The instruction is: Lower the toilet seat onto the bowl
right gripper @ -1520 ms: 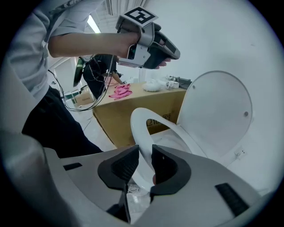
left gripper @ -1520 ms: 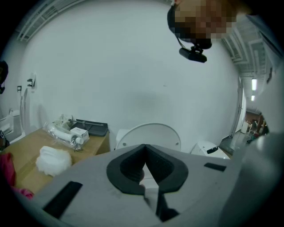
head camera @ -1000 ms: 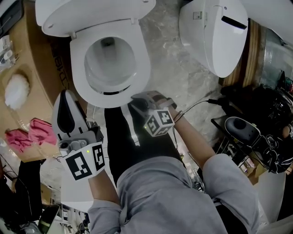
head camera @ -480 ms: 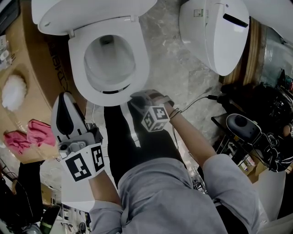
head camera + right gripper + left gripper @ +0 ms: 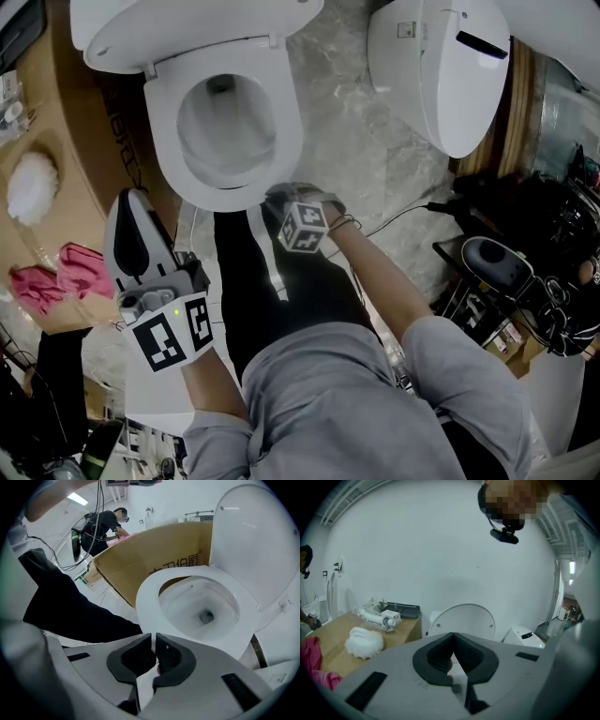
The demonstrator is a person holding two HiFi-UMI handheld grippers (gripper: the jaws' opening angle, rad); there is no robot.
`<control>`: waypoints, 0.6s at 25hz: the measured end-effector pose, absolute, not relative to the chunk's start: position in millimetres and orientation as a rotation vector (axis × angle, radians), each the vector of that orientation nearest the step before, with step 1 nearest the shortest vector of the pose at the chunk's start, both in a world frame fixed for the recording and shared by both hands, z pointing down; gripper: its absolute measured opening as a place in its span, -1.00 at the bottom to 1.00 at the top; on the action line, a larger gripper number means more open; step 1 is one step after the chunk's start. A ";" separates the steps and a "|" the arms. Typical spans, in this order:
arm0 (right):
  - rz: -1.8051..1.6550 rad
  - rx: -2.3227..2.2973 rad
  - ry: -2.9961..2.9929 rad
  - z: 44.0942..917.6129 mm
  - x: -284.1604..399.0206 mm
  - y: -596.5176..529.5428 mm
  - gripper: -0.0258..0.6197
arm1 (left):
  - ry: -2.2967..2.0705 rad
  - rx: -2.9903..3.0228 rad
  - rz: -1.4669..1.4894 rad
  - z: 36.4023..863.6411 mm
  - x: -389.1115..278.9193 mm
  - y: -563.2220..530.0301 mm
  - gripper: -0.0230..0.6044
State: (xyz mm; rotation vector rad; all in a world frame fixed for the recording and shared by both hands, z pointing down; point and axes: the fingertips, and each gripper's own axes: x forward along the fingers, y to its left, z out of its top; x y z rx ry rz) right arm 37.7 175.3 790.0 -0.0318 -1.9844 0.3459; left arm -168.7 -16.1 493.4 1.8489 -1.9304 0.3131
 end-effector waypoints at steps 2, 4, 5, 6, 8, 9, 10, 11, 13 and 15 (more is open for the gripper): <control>0.349 -0.016 -1.969 794.2 40.6 171.2 -0.92 | -1.936 1.851 0.312 491.1 -169.3 -16.3 -0.93; 0.356 -0.009 -1.966 791.9 43.1 167.3 -0.92 | -1.941 1.848 0.309 489.1 -170.2 -15.7 -0.93; 0.356 -0.007 -1.967 789.0 44.3 165.3 -0.92 | -1.944 1.847 0.306 487.5 -170.5 -15.5 -0.93; 0.353 -0.004 -1.970 785.4 45.5 163.1 -0.92 | -1.947 1.848 0.303 485.2 -170.6 -15.6 -0.93; 0.354 0.010 -1.978 775.9 47.3 157.8 -0.92 | -1.950 1.854 0.296 479.0 -170.1 -16.2 -0.93; 0.360 0.020 -1.984 770.0 47.4 154.8 -0.92 | -1.951 1.859 0.293 475.4 -169.9 -16.5 -0.93; 0.365 0.033 -1.992 763.5 46.9 151.5 -0.92 | -1.952 1.865 0.291 471.8 -169.7 -16.9 -0.93; 0.368 0.048 -2.003 756.4 45.7 147.5 -0.92 | -1.953 1.870 0.291 468.3 -169.6 -17.4 -0.93; 0.372 0.084 -2.031 741.0 41.6 137.8 -0.92 | -1.959 1.879 0.289 461.2 -169.8 -19.0 -0.93; 0.375 0.124 -2.061 725.9 36.7 128.0 -0.92 | -1.967 1.885 0.281 453.5 -169.9 -21.0 -0.93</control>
